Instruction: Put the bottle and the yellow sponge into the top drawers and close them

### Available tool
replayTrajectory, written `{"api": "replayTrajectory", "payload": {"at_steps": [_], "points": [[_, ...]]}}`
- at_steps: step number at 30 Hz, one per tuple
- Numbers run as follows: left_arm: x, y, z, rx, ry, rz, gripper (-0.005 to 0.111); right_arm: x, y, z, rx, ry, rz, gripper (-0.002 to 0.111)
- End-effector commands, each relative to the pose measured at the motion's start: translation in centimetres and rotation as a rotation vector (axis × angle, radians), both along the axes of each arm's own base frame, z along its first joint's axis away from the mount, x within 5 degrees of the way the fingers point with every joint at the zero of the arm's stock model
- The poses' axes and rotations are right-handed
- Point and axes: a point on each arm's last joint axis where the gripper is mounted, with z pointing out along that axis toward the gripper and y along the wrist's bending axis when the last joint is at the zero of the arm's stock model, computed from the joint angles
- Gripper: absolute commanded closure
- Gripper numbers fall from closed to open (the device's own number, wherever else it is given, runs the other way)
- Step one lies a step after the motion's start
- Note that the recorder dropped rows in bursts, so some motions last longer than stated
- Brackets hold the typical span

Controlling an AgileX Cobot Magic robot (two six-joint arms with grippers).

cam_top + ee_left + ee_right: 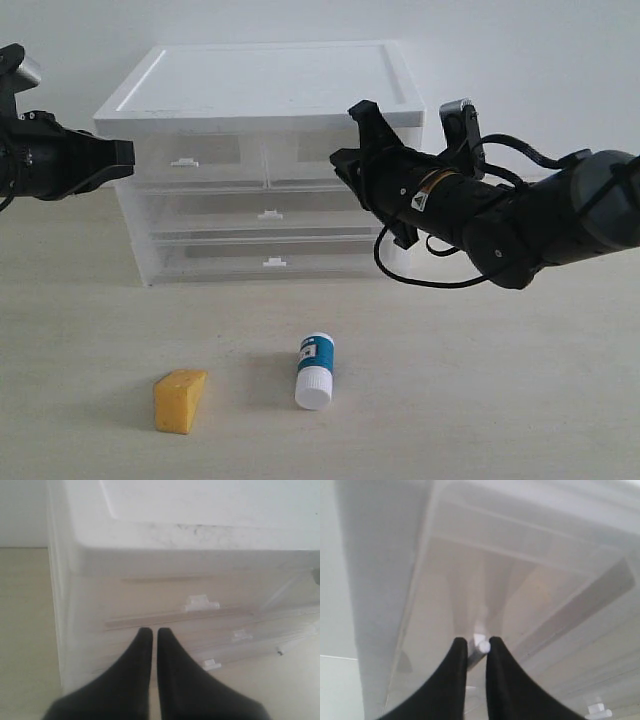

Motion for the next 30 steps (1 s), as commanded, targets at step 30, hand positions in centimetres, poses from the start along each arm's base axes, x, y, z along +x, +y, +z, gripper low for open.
{"api": "replayTrajectory", "payload": {"at_steps": [30], "points": [[0.1,-0.1,0.1,0.007,-0.007,-0.002,0.103,-4.6,-0.9,2.2,-0.037,-0.116,0.121,0.108]]}}
